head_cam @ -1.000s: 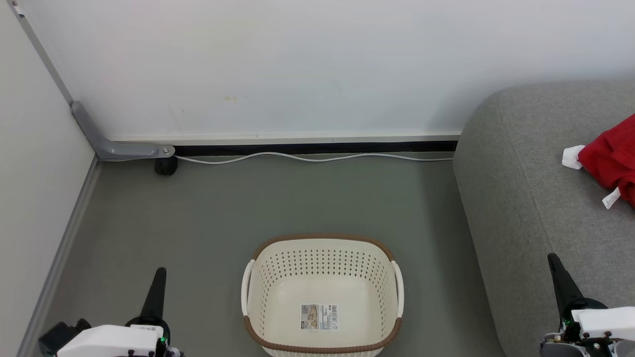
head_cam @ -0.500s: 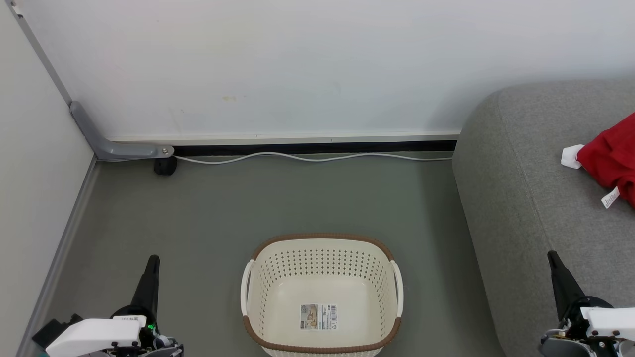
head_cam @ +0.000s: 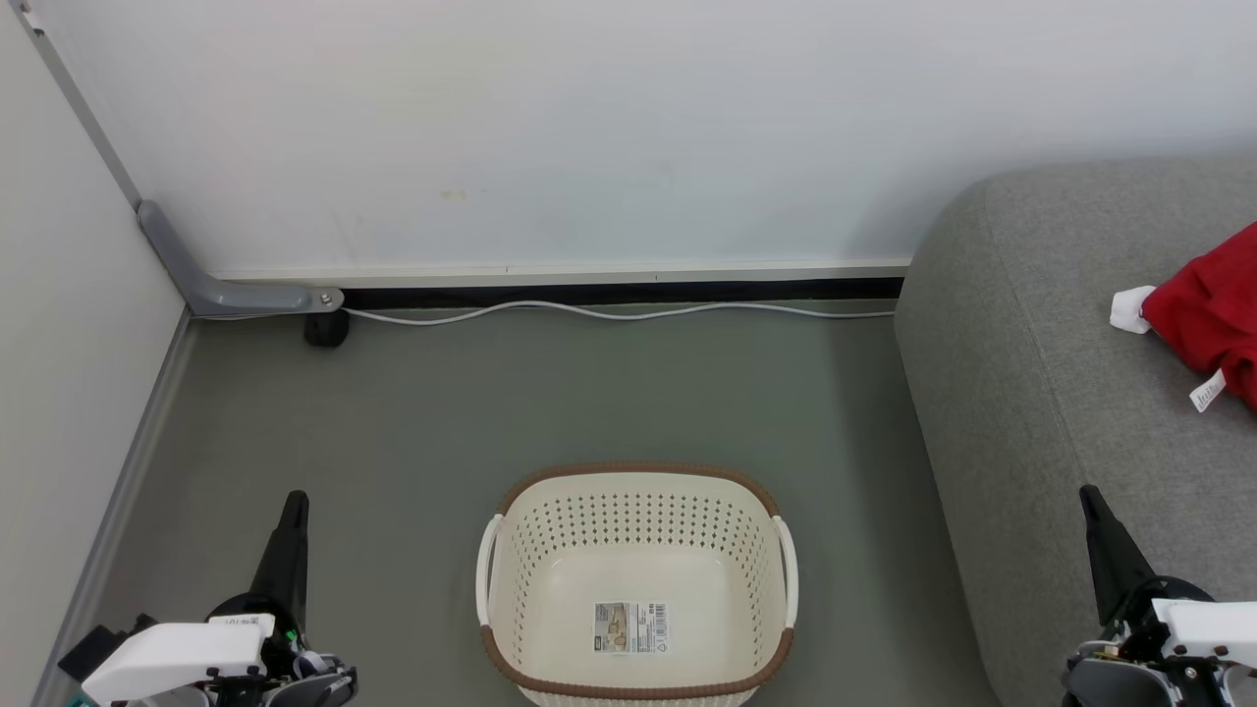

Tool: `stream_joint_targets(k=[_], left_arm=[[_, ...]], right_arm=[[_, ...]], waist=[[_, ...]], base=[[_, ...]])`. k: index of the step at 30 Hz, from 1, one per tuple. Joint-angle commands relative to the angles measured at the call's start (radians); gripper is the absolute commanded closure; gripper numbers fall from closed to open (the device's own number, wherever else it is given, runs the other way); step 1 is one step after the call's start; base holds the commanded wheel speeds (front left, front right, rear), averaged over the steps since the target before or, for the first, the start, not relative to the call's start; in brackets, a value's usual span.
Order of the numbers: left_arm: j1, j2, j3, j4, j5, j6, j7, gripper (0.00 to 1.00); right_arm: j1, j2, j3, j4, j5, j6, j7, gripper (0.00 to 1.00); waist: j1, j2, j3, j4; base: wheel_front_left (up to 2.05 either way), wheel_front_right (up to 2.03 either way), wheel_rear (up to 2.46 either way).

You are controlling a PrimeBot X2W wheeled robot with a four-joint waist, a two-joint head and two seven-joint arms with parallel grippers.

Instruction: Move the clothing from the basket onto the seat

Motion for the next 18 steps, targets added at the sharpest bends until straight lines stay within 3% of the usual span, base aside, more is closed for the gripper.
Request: stream_joint_targets(k=[1, 18], left_arm=[[-0.054, 0.015, 0.035, -0.023, -0.004, -0.007, 0.006, 1.0], [-0.055, 0.01, 0.042, -0.023, 0.002, -0.007, 0.011, 1.0]], right_arm=[[-0.037, -0.011, 0.016, -0.032, 0.011, 0.004, 0.008, 1.0], [-0.037, -0.011, 0.016, -0.031, 0.011, 0.004, 0.008, 1.0]], waist=[[0.0, 0.0, 0.0, 0.0], [0.0, 0.0, 0.0, 0.0]], base=[[0.0, 0.0, 0.0], [0.0, 0.0, 0.0]])
